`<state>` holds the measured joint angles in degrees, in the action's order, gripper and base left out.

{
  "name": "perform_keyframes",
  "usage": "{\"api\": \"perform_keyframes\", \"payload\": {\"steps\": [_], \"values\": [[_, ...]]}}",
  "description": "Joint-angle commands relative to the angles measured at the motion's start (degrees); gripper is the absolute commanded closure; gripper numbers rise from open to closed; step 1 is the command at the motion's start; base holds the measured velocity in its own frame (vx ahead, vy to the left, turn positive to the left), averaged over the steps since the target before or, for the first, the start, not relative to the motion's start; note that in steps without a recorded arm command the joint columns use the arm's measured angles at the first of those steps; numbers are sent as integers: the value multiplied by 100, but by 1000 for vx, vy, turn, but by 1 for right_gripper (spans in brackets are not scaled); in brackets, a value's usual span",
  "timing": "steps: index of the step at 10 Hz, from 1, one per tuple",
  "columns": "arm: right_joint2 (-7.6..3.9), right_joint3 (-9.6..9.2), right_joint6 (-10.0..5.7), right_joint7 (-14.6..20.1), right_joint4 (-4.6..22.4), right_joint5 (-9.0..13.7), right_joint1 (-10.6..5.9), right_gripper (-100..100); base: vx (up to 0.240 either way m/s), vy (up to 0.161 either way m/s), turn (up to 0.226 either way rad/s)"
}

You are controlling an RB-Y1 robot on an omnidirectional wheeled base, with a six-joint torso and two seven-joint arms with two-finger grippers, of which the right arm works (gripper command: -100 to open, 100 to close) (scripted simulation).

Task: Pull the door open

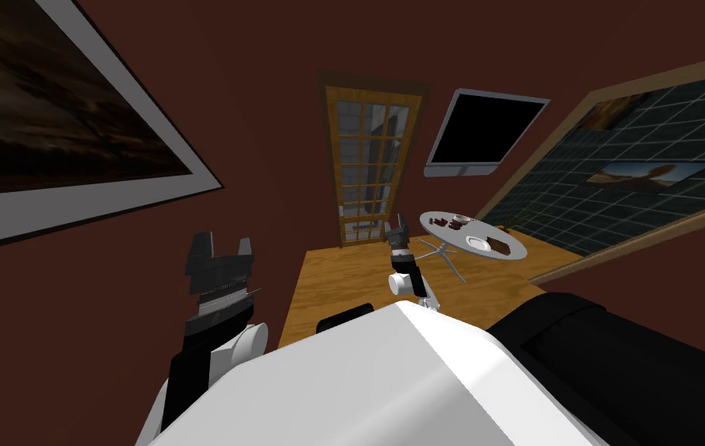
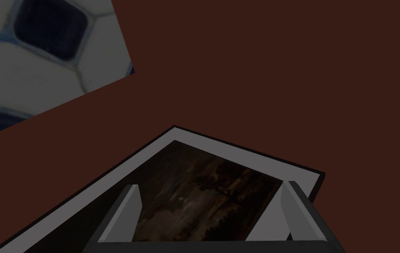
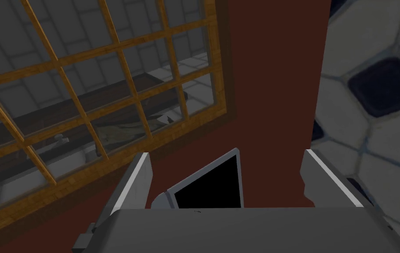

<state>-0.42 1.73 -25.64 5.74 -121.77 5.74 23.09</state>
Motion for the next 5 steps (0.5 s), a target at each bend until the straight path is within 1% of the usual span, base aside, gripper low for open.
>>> {"api": "perform_keyframes", "payload": {"steps": [1, 5], "values": [[-48, 13, -59, 152, 175, 72, -53, -100, 90, -2, 59], [-147, 31, -204, 508, 653, 245, -217, -100, 90, -1, 62]]}}
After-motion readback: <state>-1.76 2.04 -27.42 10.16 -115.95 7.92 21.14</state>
